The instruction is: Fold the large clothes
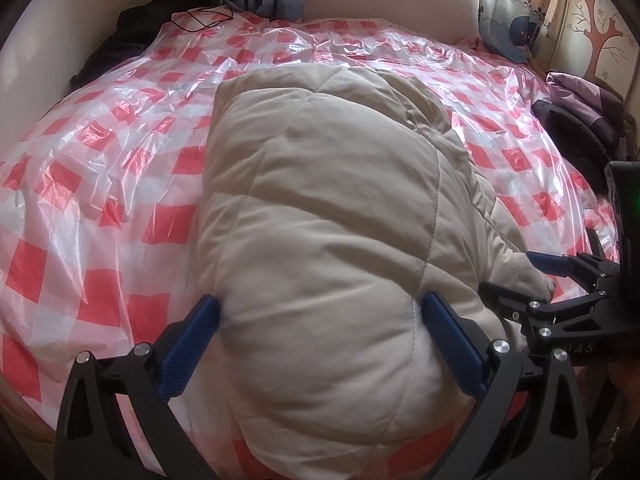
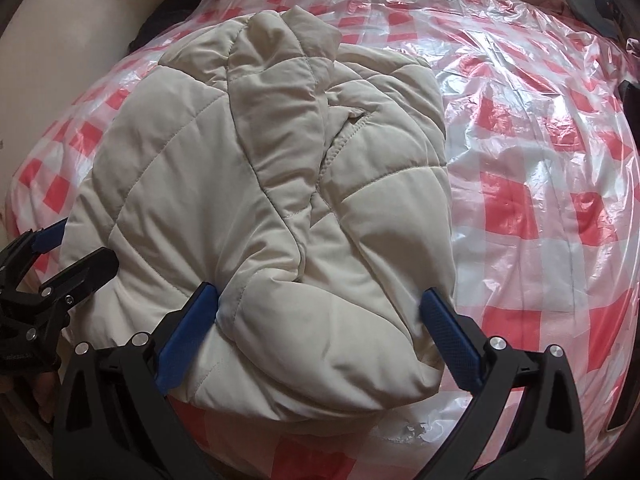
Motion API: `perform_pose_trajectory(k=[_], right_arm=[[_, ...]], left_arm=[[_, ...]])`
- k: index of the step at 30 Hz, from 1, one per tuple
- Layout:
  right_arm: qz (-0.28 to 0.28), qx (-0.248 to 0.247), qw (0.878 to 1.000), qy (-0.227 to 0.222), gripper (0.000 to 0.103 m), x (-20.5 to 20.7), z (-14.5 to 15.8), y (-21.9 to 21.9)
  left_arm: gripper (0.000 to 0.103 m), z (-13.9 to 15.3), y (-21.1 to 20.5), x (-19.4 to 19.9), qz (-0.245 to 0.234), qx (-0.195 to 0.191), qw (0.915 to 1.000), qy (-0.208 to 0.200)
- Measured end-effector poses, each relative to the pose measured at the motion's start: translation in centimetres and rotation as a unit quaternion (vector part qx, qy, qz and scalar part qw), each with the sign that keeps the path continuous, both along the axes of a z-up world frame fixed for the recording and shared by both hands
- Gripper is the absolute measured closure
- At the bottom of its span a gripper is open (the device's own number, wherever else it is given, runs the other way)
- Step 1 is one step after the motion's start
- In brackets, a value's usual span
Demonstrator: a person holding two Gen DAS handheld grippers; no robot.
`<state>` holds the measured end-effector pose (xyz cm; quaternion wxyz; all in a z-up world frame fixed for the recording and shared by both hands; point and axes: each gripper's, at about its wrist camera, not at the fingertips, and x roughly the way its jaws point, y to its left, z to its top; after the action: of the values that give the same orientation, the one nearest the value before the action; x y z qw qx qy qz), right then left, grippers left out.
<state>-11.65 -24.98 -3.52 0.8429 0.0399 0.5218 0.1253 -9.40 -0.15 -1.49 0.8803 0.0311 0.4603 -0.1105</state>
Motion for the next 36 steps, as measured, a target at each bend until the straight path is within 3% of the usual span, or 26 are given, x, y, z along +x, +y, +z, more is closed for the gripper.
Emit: perform_pose_trajectory(k=[13,36], right_arm=[[-0.012,-0.054,0.998,-0.023,0.006,-2.1,0.3,1.6],[-0.026,-0.044,0.997,-0.066,0.006,-4.9,2.6,0.8]], left_arm=[[0.006,0.4,-0.1,-1.5,0.009,0.013,0.9998,-0.013],[0.006,4.3,0.6,-7.5,0.005,0.058,0.9939,-0.094]])
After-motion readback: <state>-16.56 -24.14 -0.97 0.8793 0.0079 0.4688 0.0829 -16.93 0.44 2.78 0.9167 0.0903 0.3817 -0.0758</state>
